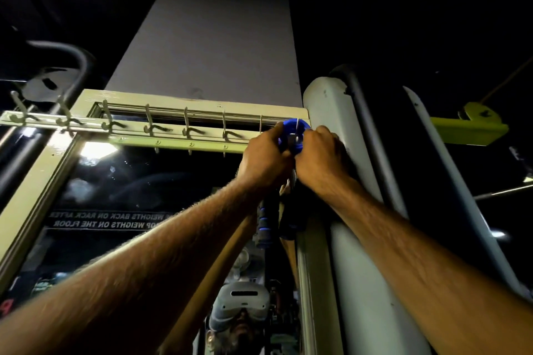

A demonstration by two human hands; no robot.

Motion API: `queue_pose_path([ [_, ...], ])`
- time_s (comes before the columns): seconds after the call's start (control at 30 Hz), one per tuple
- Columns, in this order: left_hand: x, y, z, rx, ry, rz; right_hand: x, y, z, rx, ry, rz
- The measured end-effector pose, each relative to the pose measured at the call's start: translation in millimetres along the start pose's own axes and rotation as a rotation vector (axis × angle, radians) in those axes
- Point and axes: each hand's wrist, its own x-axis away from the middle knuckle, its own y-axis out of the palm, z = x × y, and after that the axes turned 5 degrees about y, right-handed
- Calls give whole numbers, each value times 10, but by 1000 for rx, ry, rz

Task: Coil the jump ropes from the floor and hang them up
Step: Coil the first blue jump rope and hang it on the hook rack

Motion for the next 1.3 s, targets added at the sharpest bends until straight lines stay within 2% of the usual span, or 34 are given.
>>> queue_pose_path([
  [0.33, 132, -444, 162, -69, -11, -55, 145, -192, -14, -54, 31, 32],
  [0.53, 549, -582, 160, -20, -167, -43, 358, -420, 64, -209, 106, 41],
  [0.8, 1238, -842, 290, 149, -376, -44, 979, -758, 227, -368, 248, -120],
  [0.93, 1378, -1039, 556, 127, -376, -77, 1141, -890, 236, -496, 328, -177],
  [1.1, 1525, -1137, 876, 210, -387, -39, 1375, -1039, 305, -571, 323, -224],
  [1.3, 1326, -1099, 982, 150, -335, -72, 1213, -1132, 329, -645, 366, -210],
])
